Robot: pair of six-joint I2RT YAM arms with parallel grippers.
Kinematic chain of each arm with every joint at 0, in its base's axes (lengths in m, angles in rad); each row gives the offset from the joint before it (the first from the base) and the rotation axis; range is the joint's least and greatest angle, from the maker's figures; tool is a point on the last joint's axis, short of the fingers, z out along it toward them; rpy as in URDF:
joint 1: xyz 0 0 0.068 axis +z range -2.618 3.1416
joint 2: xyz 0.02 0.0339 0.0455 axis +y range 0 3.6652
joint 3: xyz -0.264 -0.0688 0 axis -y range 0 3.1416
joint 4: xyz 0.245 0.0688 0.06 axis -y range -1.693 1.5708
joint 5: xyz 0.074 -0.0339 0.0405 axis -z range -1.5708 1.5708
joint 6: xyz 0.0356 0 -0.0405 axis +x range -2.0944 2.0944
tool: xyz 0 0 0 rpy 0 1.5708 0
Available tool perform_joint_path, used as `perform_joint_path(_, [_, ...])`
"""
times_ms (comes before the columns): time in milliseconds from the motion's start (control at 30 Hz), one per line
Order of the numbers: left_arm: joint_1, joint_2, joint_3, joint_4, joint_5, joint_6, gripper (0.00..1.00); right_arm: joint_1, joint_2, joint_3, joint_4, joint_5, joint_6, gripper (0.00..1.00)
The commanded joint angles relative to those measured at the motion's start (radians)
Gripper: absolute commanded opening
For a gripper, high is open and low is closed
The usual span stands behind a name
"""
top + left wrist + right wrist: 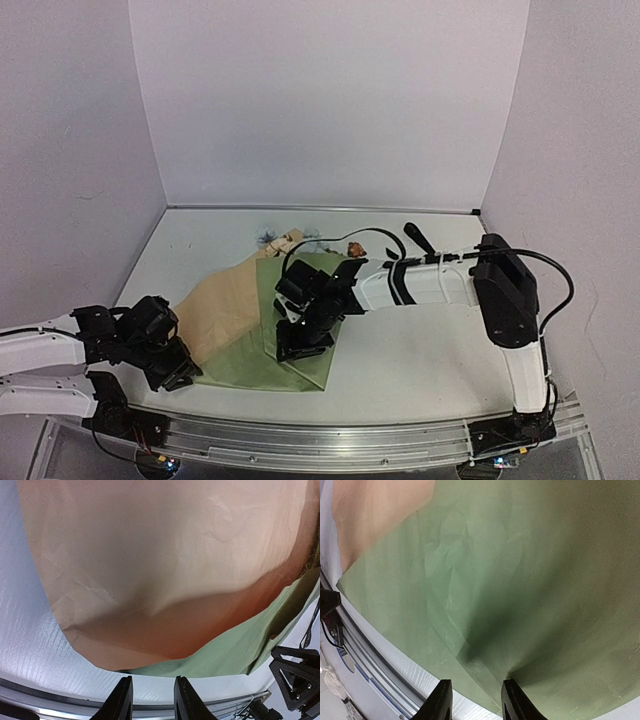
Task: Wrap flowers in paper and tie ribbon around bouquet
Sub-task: Pick up the two-thirds-folded wrapping paper from the center of the board.
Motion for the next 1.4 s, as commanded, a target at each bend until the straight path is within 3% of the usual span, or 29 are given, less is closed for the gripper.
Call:
perform_joint_path(0, [-0.006, 0.006, -0.025, 0.033, -0.039, -0.04, 0.32, 0.007, 0.036, 0.049, -0.013, 0.02, 0.024, 0.36])
perform_joint_path(400, [0.005, 0.107, 0.008, 0.125, -0.071, 0.051, 0.38, 0.006, 0.115, 0.157, -0.213, 0.24, 0.082, 0.33])
perform_joint_path(633, [0.167, 0.126, 0.061, 0.098, 0.003, 0.242, 0.4, 0.006, 0.193, 0.261, -0.297, 0.297, 0.141, 0.32])
perform_joint_path(867, [0.241, 0.142, 0.12, 0.05, 0.022, 0.349, 0.42, 0.004, 0.27, 0.37, -0.372, 0.363, 0.19, 0.34])
perform_joint_path(1133, [0.265, 0.044, 0.1, -0.036, -0.016, 0.285, 0.47, -0.038, 0.288, 0.401, -0.376, 0.416, 0.25, 0.36])
perform_joint_path(1367, [0.265, -0.009, -0.05, 0.151, 0.044, 0.149, 0.44, -0.037, 0.245, 0.336, -0.298, 0.367, 0.256, 0.37])
